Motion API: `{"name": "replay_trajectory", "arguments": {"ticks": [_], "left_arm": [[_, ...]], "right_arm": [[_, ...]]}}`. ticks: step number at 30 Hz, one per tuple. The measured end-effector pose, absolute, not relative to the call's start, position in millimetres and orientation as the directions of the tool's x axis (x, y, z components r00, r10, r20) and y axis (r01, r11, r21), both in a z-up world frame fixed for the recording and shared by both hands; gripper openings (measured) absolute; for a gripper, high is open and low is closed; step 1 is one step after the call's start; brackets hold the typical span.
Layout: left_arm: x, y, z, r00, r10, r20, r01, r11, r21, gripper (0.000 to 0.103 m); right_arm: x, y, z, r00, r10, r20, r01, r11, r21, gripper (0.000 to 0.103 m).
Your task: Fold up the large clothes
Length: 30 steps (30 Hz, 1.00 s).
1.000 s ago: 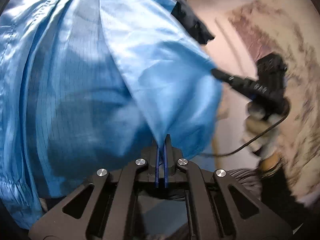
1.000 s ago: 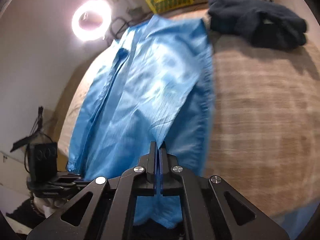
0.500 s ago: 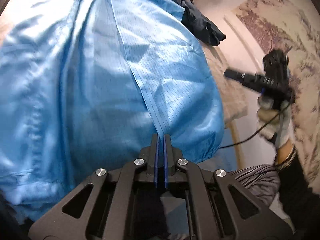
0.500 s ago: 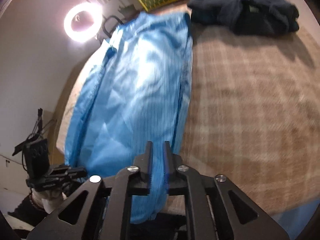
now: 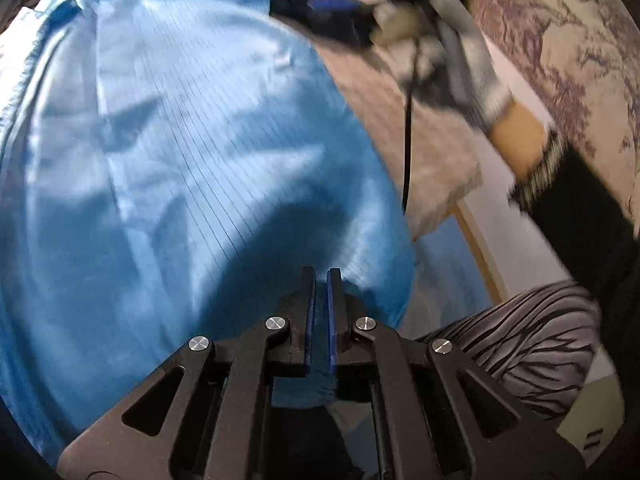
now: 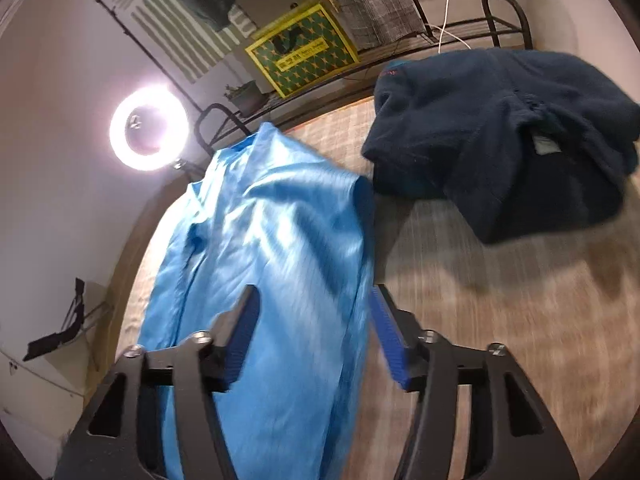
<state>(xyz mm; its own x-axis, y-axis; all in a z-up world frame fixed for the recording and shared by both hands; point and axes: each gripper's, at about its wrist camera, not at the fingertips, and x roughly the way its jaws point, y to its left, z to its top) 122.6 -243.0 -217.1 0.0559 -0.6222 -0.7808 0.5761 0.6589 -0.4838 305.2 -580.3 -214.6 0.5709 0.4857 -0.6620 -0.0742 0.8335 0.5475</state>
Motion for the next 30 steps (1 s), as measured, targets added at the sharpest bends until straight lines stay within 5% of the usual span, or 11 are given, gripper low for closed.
{"name": "replay_trajectory", "arguments": {"ticks": [8, 10, 17, 20, 25, 30], "left_arm": [[129.9, -235.9, -230.7, -0.025, -0.617, -0.787, 0.586, 0.629, -0.512, 0.001], [129.8, -231.2, -230.0, -0.039, -0.613, -0.789, 0.601, 0.616, -0.509, 0.001], [118.0, -216.2, -227.3, -0.048, -0.594, -0.803, 0.613, 0.617, -0.493, 0.001], [114.5, -202.2, -213.8, -0.002, -0.605, -0.796, 0.600, 0.636, -0.485, 0.002], [121.0, -164.7, -200.6, 0.093, -0.650, -0.754, 0.486, 0.691, -0.535, 0.037], [123.7, -147.1, -216.5, 0.081, -0.641, -0.763, 0.380, 0.728, -0.571, 0.038]], "right_arm": [[372.8, -578.7, -262.2, 0.570, 0.541, -0.619, -0.002, 0.754, 0.657, 0.057], [381.6, -569.7, -265.0, 0.539, 0.557, -0.632, -0.022, 0.759, 0.651, 0.002], [379.2, -571.1, -244.9, 0.604, 0.362, -0.710, -0.034, 0.902, 0.431, 0.003], [374.8, -579.7, -253.0, 0.539, 0.405, -0.738, -0.003, 0.877, 0.480, 0.028], [340.4, -595.7, -230.7, 0.553, 0.457, -0.697, -0.013, 0.841, 0.540, 0.035], [282.3, -591.7, -207.7, 0.519, 0.525, -0.675, -0.045, 0.805, 0.592, 0.036]]}}
